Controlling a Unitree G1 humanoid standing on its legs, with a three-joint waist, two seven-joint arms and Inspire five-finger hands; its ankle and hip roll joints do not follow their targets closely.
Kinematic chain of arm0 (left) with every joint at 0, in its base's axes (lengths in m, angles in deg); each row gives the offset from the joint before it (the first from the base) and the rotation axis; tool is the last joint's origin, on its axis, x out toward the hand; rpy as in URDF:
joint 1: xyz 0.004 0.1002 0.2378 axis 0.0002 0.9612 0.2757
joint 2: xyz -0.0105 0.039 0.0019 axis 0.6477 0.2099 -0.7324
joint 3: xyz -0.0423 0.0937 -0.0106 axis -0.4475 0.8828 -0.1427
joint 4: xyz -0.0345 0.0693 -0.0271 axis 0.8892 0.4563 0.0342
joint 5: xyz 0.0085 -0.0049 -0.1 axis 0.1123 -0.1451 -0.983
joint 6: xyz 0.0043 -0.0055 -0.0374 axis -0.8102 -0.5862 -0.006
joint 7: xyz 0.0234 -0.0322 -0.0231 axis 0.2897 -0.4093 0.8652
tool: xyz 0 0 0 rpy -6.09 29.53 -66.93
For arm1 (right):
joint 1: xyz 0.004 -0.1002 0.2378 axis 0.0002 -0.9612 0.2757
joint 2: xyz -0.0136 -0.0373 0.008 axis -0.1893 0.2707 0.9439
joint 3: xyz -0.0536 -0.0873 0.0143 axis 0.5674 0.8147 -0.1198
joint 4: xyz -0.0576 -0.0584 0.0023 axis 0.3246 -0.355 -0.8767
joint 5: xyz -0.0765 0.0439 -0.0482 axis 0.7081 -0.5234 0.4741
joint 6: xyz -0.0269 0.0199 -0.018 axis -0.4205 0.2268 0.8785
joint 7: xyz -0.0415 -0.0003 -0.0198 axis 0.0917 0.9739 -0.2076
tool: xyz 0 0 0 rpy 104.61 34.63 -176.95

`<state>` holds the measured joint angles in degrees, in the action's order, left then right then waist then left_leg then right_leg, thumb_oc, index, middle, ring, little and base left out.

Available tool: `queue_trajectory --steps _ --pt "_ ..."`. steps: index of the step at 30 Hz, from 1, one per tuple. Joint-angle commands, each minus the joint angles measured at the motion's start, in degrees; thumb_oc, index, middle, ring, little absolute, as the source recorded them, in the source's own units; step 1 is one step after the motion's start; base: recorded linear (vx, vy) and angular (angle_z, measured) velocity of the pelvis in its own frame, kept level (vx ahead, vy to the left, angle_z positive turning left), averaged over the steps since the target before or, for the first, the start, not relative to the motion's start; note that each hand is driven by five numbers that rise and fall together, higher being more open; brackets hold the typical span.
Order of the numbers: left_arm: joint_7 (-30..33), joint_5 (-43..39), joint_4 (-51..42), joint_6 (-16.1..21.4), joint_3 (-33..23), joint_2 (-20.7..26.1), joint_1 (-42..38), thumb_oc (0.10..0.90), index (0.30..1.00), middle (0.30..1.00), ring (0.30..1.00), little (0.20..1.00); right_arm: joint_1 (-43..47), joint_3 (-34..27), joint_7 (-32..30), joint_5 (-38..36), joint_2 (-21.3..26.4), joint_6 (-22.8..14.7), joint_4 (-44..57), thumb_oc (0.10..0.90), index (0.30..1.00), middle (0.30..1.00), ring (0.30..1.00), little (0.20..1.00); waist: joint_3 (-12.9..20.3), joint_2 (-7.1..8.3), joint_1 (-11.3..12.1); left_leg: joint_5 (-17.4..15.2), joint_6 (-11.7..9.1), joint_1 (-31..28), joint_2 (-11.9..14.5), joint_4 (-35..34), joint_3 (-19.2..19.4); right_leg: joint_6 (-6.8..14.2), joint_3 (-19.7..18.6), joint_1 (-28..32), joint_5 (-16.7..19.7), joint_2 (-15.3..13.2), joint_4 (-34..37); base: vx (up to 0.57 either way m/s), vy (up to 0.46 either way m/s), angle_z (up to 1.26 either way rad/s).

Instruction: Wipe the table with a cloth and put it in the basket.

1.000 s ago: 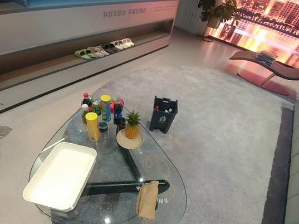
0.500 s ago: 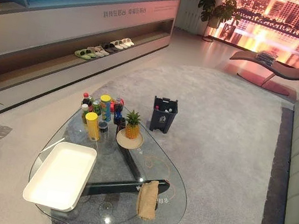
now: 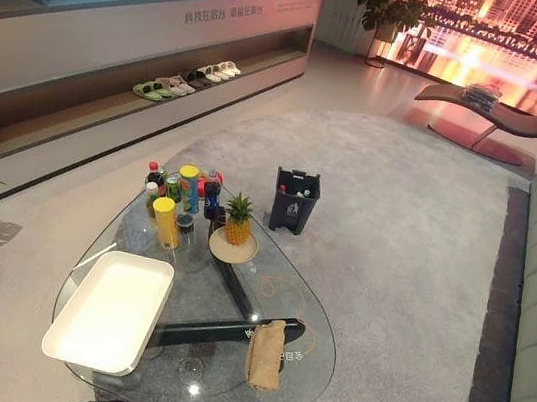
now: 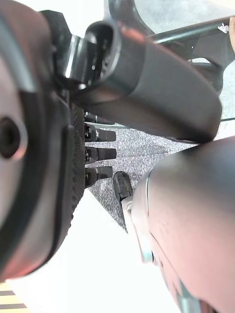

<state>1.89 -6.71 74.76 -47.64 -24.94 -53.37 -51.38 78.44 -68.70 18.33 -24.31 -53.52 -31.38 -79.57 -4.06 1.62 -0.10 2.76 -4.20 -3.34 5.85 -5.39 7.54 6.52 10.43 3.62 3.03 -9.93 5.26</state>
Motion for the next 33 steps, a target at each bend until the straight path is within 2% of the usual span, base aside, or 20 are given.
queue_trajectory --steps 1,10,11,12,15,18,20,26,29,33 --pt "1.17 -2.17 1.78 1.41 0.81 -1.2 -6.11 0.8 0.9 0.9 0.9 0.9 4.75 3.25 1.6 -0.86 -0.63 1.14 -1.65 0.8 0.9 0.9 0.9 0.9 -4.88 -2.11 0.48 0.09 1.72 3.59 -0.54 0.39 -4.69 0.98 -0.6 -2.79 2.55 -1.1 -0.93 -0.06 0.007 0.0" --pt "2.76 -7.17 0.72 3.0 0.61 0.1 -11.78 0.8 0.9 0.9 0.9 0.9 10.19 5.1 0.18 -3.12 0.95 2.0 0.14 0.8 0.9 0.9 0.9 0.9 -12.59 -2.95 0.41 2.69 1.72 12.12 -1.31 0.39 -5.52 0.73 -1.73 -11.53 4.89 -1.06 -0.85 -0.15 0.015 0.0" --pt "2.96 -8.13 0.27 3.01 0.72 0.49 -13.02 0.8 0.9 0.9 0.9 0.9 11.51 5.54 0.05 -3.51 1.59 2.47 0.59 0.8 0.9 0.9 0.9 0.9 -14.28 -2.98 0.43 3.04 1.77 13.76 -1.38 0.39 -5.21 0.77 -2.02 -13.47 5.13 -1.12 -1.39 -0.15 0.025 0.0" --pt "2.99 -8.2 0.26 3.02 0.74 0.5 -13.19 0.8 0.9 0.9 0.9 0.9 11.66 5.58 0.06 -3.6 1.65 2.48 0.6 0.8 0.9 0.9 0.9 0.9 -14.41 -2.98 0.44 3.08 1.77 13.94 -1.38 0.39 -5.18 0.75 -2.07 -13.66 5.14 -1.1 -1.46 -0.19 0.023 -0.04" --pt "3.46 -10.32 0.58 3.33 1.45 0.43 -16.63 0.8 0.9 0.9 0.9 0.9 14.0 5.96 0.33 -4.99 3.32 1.98 0.73 0.8 0.9 0.9 0.9 0.9 -18.41 -3.24 0.78 4.53 1.81 16.88 -1.54 0.39 -6.11 0.38 -2.5 -17.46 4.52 -1.13 -4.95 -0.13 0.016 -0.02" --pt "2.73 -11.35 0.16 4.38 1.61 0.7 -16.61 0.8 0.9 0.9 0.9 0.9 14.26 5.29 0.37 -5.04 3.82 1.47 1.11 0.8 0.9 0.9 0.9 0.9 -20.15 -3.63 0.77 4.88 2.06 17.77 -1.88 0.47 -6.35 0.33 -3.05 -18.99 3.94 -1.4 -6.65 -0.08 0.025 -0.04" --pt "2.79 -13.01 -0.29 5.72 2.24 0.93 -17.75 0.8 0.9 0.9 0.9 0.9 15.21 5.33 -0.33 -5.48 4.26 0.18 1.16 0.8 0.9 0.9 0.9 0.9 -22.04 -3.97 0.77 5.4 2.11 20.27 -2.28 1.63 -6.32 0.3 -3.44 -22.1 3.65 -1.68 -8.93 -0.16 0.02 -0.01" --pt "4.26 -15.4 -2.12 7.68 2.33 1.53 -20.28 0.8 0.9 0.9 0.9 0.9 17.65 5.56 -2.41 -7.33 5.47 -2.13 2.65 0.8 0.9 0.9 0.9 0.9 -25.69 -3.72 0.48 3.85 2.32 29.74 -3.04 13.33 -7.24 -0.6 -4.1 -30.87 1.64 -1.62 -18.57 -0.13 -0.019 0.01" --pt "7.47 -16.49 -3.81 9.29 2.2 2.35 -21.11 0.8 0.9 0.9 0.9 0.9 18.54 6.03 -5.38 -7.1 5.92 -4.44 3.71 0.8 0.9 0.9 0.9 0.9 -25.74 -3.52 0.6 2.23 2.74 36.4 -3.1 20.33 -8.01 -1.37 -4.59 -36.75 -0.18 -1.26 -24.46 -0.09 -0.057 0.08" --pt "9.4 -17.18 -4.74 9.28 1.41 3.0 -21.06 0.8 0.9 0.9 0.9 0.9 19.1 6.01 -8.0 -6.62 6.08 -5.93 4.84 0.8 0.9 0.9 0.9 0.9 -25.74 -3.28 0.8 0.22 3.15 42.18 -3.17 27.05 -8.98 -2.29 -5.83 -41.95 -2.27 -0.56 -30.13 -0.03 -0.023 0.04"
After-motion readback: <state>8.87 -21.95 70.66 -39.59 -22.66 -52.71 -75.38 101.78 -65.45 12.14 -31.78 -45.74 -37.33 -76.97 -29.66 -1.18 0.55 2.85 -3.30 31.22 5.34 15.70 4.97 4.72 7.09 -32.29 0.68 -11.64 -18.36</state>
